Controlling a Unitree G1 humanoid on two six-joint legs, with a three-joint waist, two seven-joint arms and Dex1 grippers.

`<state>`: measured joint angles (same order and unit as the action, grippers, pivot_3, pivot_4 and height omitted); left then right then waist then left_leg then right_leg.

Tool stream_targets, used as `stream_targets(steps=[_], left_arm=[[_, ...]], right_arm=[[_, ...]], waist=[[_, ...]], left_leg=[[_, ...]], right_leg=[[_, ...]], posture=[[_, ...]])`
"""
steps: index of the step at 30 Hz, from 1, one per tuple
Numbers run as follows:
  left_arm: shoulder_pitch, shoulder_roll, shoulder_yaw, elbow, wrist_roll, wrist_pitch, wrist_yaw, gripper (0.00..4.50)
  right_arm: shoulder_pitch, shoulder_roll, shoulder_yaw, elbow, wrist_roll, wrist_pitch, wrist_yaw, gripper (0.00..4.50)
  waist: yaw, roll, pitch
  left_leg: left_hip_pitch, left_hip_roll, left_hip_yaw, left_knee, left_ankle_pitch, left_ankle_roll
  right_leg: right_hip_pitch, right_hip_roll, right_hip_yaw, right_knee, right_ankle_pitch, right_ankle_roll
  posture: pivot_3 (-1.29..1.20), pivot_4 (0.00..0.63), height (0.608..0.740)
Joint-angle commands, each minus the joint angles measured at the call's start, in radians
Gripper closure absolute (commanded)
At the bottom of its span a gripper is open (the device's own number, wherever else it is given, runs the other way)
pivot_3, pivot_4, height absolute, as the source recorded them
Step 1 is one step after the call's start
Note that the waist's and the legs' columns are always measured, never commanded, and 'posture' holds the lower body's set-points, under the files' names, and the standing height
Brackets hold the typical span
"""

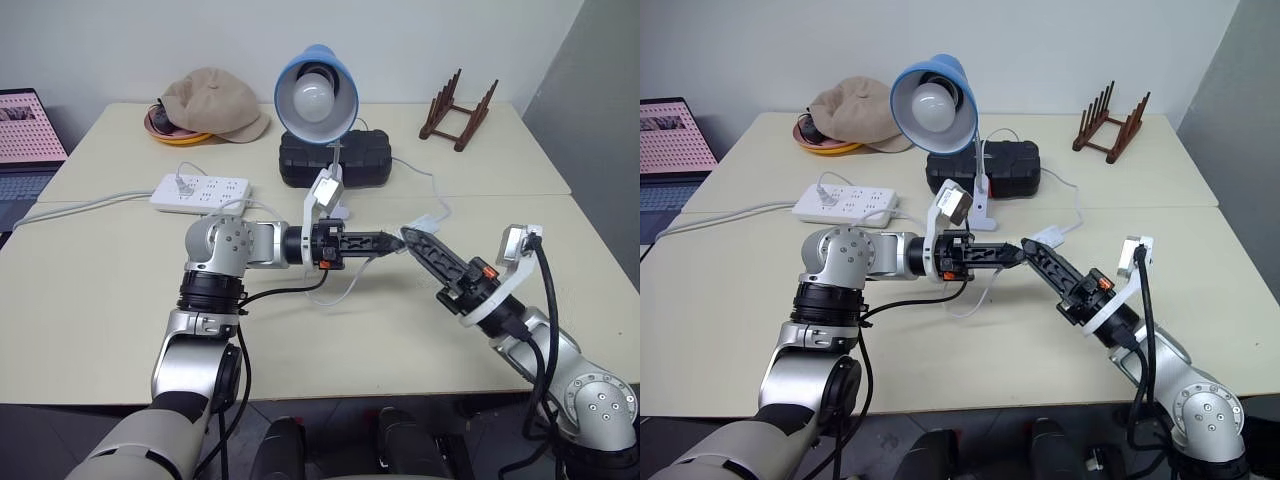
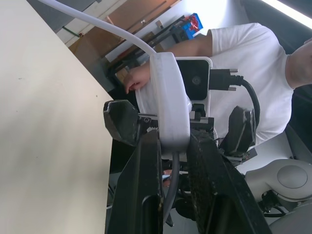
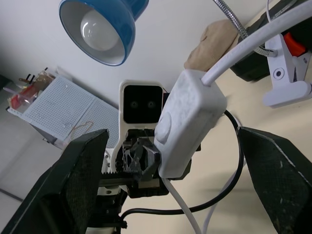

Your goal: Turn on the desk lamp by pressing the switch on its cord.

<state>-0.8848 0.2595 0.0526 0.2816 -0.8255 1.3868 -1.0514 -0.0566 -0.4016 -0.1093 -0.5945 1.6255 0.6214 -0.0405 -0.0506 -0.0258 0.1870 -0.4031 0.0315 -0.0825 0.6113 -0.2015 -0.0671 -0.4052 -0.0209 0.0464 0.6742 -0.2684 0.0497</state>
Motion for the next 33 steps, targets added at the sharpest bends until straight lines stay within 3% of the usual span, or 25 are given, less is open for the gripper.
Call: stream_targets(steps=[1,5,8,17,23,31,33], left_arm=[[-0.025,0.003,0.004,-0.02,-0.031,-0.011,-0.013,4.11],[-0.025,0.004,0.002,-0.024,-0.032,-0.009,-0.015,4.11],[-0.026,0.003,0.0,-0.023,-0.031,-0.009,-0.015,4.11],[-0.023,0.003,0.001,-0.03,-0.037,-0.002,-0.011,4.11],[-0.025,0.005,0.003,-0.027,-0.04,-0.002,-0.007,4.11],[-0.024,0.009,0.001,-0.028,-0.051,-0.002,0.001,4.11],[-0.026,0.01,-0.001,-0.026,-0.05,-0.005,0.002,4.11]], right_arm=[[-0.002,0.004,-0.024,-0.019,0.017,-0.023,-0.011,0.08],[-0.001,0.007,-0.024,-0.017,0.014,-0.025,-0.015,0.08],[-0.002,0.004,-0.019,-0.017,0.004,-0.019,-0.011,0.58],[-0.008,0.0,0.001,-0.029,-0.014,-0.008,-0.006,2.65],[-0.01,-0.013,0.016,-0.031,-0.038,0.005,0.009,3.77],[-0.016,-0.029,0.031,-0.028,-0.101,0.009,0.023,3.91],[-0.017,-0.031,0.028,-0.021,-0.112,0.007,0.027,3.19]], waist=[[0.0,0.0,0.0],[0.0,0.0,0.0],[0.0,0.0,0.0],[0.0,0.0,0.0],[0.0,0.0,0.0],[0.0,0.0,0.0],[0.0,0.0,0.0]], left_leg=[[0.0,0.0,0.0,0.0,0.0,0.0],[0.0,0.0,0.0,0.0,0.0,0.0],[0.0,0.0,0.0,0.0,0.0,0.0],[0.0,0.0,0.0,-0.001,0.0,0.0],[0.0,0.0,0.0,-0.001,0.0,0.0],[0.0,0.0,0.0,-0.001,0.0,0.0],[0.0,0.0,0.0,-0.001,0.0,0.0]], right_leg=[[0.0,0.0,0.0,0.0,0.0,0.0],[0.0,0.0,0.0,0.0,0.0,0.0],[0.0,0.0,0.0,0.0,0.0,0.0],[0.0,0.0,0.0,-0.001,0.0,0.0],[0.0,0.0,0.0,-0.001,0.0,-0.001],[0.0,0.0,0.0,-0.001,-0.001,-0.001],[0.0,0.0,0.0,-0.001,-0.001,-0.001]], posture=[[0.0,0.15,0.74],[0.0,0.15,0.74],[0.0,0.15,0.74],[0.0,0.15,0.74],[0.0,0.15,0.74],[0.0,0.15,0.74],[0.0,0.15,0.74]])
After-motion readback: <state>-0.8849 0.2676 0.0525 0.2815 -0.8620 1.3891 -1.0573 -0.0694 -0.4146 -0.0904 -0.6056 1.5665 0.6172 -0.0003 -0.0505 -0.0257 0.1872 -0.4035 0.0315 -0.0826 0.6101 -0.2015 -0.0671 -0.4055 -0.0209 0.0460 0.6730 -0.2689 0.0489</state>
